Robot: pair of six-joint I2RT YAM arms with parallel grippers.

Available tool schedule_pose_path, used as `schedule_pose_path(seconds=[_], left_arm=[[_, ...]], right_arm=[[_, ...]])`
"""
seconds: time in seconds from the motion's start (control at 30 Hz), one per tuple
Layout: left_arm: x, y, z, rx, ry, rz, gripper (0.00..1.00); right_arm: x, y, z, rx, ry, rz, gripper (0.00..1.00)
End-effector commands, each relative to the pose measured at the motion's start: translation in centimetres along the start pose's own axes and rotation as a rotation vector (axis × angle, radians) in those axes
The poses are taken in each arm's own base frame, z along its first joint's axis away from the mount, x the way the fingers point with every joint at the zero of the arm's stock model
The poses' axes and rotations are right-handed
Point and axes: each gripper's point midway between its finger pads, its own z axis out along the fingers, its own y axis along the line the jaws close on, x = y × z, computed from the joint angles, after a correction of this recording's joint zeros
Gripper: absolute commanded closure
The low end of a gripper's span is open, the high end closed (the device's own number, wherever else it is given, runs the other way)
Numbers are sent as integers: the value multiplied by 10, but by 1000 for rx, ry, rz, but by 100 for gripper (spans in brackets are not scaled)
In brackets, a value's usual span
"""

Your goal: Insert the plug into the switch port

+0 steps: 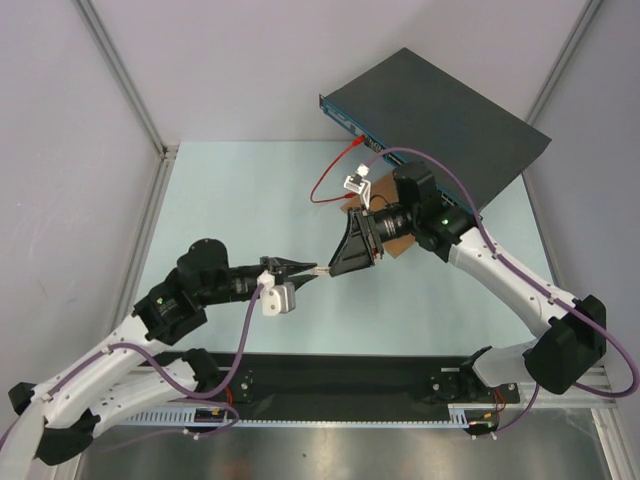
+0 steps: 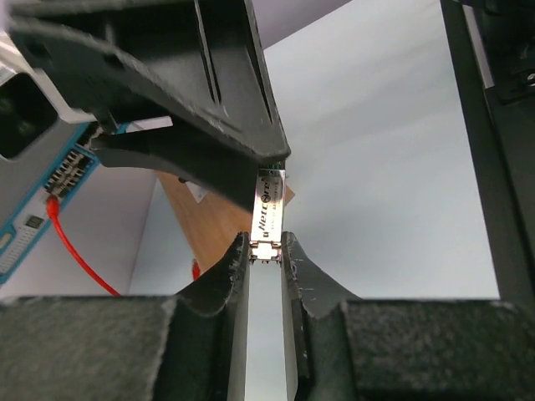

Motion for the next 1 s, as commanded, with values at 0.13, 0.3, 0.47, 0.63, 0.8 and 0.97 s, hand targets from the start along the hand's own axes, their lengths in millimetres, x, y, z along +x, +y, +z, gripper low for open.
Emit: schedule_pose_path(seconds=[0.13,0.3,0.47,0.63,0.8,0.97], left_arm=[[-6,19,2,-105,9,-221,100],[9,34,20,-197,68,-473,100],[11,55,40,-286,12,-614,100],[28,98,60,-489,-5,-654,100],[38,126,78,-590,-18,-624,100],[44,144,100,-599,-3,-619,100]], right_arm=[[-70,-2,-55,234,-229,-148,15],[-111,20,-108,334,-442,-235,11],[-127,32,-190,536,-695,-206,9],[-104,29,-286,836,-937,-143,7],[-69,18,-315,919,-1004,-9,6],[-43,-11,-337,907,-1035,171,2]])
